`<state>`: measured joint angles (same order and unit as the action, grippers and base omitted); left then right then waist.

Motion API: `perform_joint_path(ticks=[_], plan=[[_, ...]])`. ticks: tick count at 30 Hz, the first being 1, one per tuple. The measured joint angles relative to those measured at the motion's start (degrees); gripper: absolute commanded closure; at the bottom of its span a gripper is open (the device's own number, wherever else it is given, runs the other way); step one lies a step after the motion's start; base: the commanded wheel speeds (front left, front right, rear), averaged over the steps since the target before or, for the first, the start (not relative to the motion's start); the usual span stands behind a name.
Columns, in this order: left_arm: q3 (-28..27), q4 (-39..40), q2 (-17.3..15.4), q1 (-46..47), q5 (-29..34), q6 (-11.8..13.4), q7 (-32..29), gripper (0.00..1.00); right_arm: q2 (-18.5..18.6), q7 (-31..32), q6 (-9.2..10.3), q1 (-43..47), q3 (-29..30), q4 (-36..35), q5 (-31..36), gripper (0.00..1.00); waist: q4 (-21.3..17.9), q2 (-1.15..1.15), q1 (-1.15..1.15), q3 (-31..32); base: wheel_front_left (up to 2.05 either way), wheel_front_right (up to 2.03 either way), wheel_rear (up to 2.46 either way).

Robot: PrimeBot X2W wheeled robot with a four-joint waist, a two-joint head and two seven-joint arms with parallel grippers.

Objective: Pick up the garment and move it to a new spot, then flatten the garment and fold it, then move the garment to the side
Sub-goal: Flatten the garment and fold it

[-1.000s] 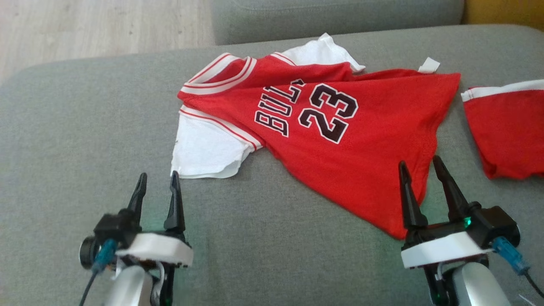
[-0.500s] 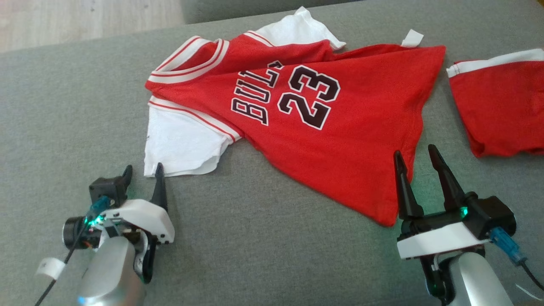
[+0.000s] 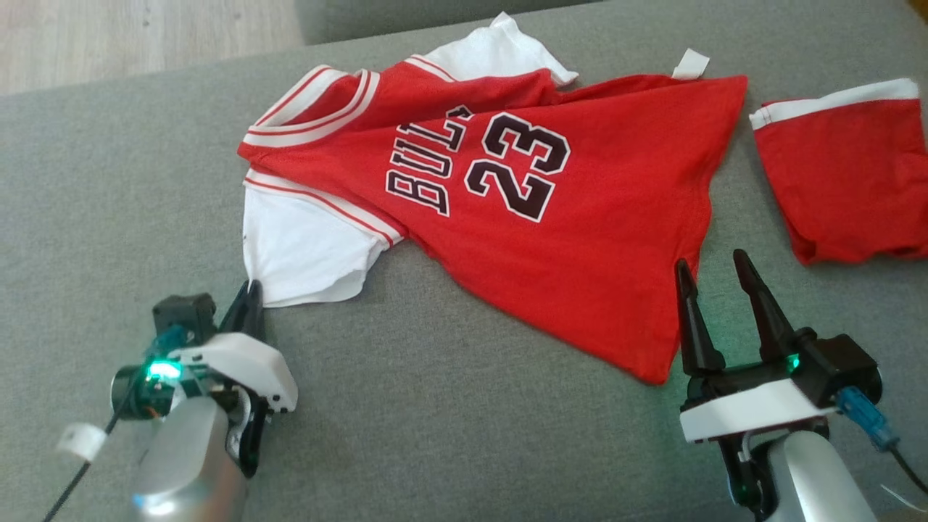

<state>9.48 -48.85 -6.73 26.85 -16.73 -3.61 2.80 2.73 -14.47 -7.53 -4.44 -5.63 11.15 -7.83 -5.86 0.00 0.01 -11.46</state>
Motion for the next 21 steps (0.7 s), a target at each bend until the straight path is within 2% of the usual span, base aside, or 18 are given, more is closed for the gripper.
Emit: perform_joint_path(ticks=[5,9,17,21], plan=[[0.0,3.4,0.3,-3.3,-1.2,-1.4,6.8,1.0,0.0,0.0,0.0,0.2,0.3,2.3,0.0,0.0,0.1,0.0,-0.01,2.2,0.0,0.0,0.0],[-0.1,9.0,0.3,-4.8,-1.9,-1.5,9.9,1.0,0.0,0.0,0.0,1.4,0.5,6.3,0.0,0.0,0.0,0.0,-0.01,4.1,0.0,0.0,0.0],[-1.4,23.3,0.3,-8.7,-1.8,-0.3,11.5,1.0,0.0,3.6,0.0,4.3,-0.5,12.4,-3.5,0.0,-0.6,0.0,-0.01,5.5,0.0,0.0,0.0],[-1.2,26.8,0.3,-10.2,-1.7,0.1,11.5,1.0,0.0,6.4,0.0,4.1,-3.0,14.1,-8.1,0.0,-0.7,0.0,-0.01,4.7,0.0,0.0,0.0]])
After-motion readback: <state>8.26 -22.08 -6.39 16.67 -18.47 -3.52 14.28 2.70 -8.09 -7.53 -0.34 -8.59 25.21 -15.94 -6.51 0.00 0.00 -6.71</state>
